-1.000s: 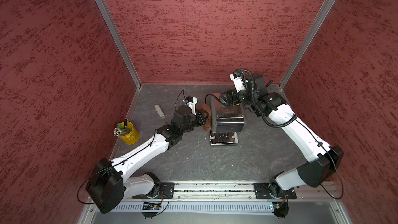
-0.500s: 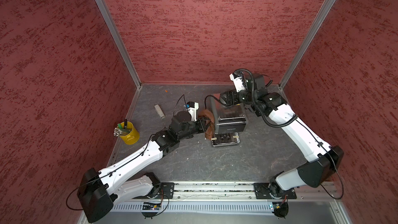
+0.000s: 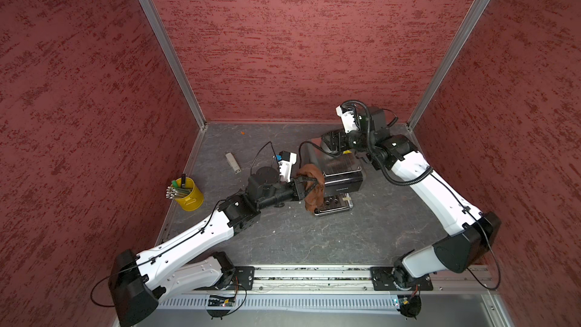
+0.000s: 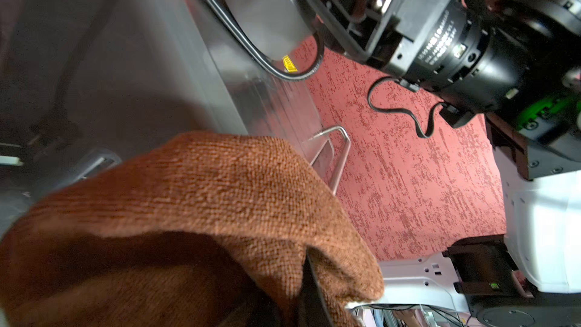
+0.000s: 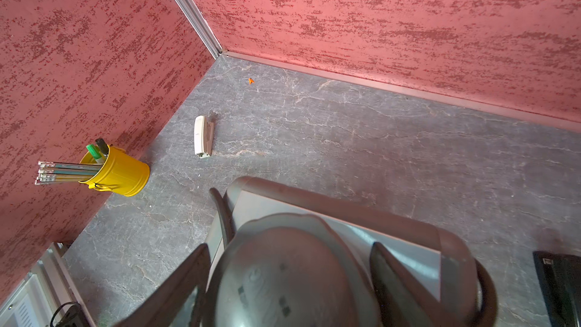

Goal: Wipe the surface of a coffee machine
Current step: Wipe the dirt from the surface of the coffee machine.

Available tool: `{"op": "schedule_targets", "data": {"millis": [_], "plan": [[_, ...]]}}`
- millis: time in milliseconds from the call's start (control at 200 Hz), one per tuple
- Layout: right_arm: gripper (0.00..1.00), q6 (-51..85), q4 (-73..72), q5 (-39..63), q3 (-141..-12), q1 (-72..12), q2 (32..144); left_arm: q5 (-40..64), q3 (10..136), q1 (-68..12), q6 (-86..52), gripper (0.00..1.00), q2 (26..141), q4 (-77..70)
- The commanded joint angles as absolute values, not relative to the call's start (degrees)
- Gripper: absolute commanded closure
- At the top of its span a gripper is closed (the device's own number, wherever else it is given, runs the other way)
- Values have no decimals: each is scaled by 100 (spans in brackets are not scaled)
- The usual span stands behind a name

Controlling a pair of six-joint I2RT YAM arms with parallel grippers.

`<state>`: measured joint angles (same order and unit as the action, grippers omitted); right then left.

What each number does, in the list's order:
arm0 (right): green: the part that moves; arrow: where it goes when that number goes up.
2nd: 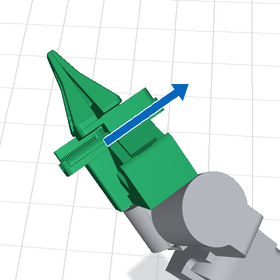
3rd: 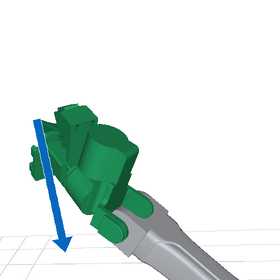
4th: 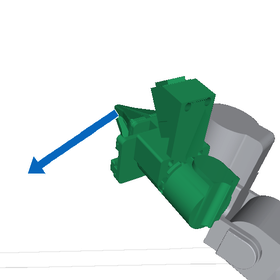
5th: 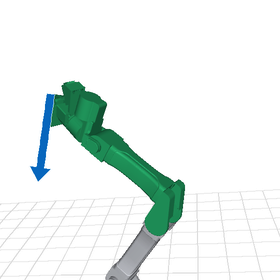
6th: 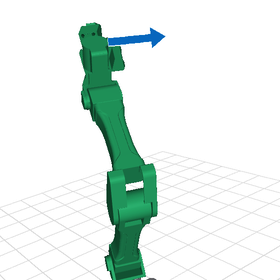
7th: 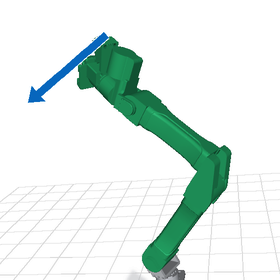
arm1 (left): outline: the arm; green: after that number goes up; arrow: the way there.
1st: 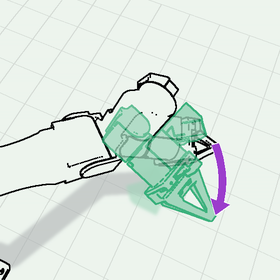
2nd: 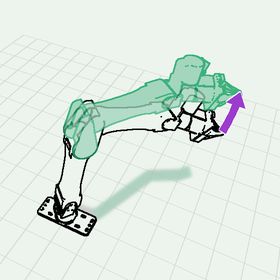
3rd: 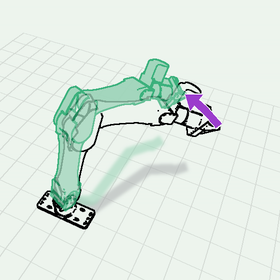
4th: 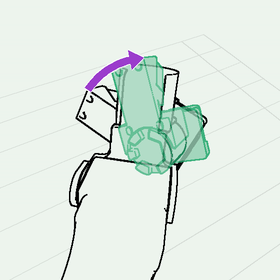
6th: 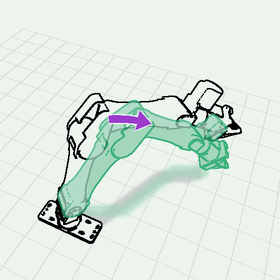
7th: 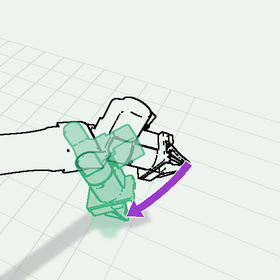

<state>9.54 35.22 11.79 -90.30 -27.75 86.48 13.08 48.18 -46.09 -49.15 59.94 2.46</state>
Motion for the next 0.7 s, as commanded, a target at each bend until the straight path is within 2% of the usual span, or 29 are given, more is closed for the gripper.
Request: {"op": "schedule_targets", "data": {"millis": [0, 291, 506, 691], "plan": [[22, 1011, 4078, 1424, -8797, -2900, 8846, 1469, 5098, -4210, -4640, 100, 6268, -85], [20, 999, 4131, 1212, -8833, -2905, 8730, 1891, 5685, -3474, -4366, 100, 7260, -327], [12, 1190, 4083, 586, -8747, -2883, 8136, 1985, 5846, -3009, -4342, 100, 7631, -534], [11, 1506, 4039, 298, -8456, -2693, 7609, 2071, 6004, -2883, -4349, 100, 7867, -557]]}}
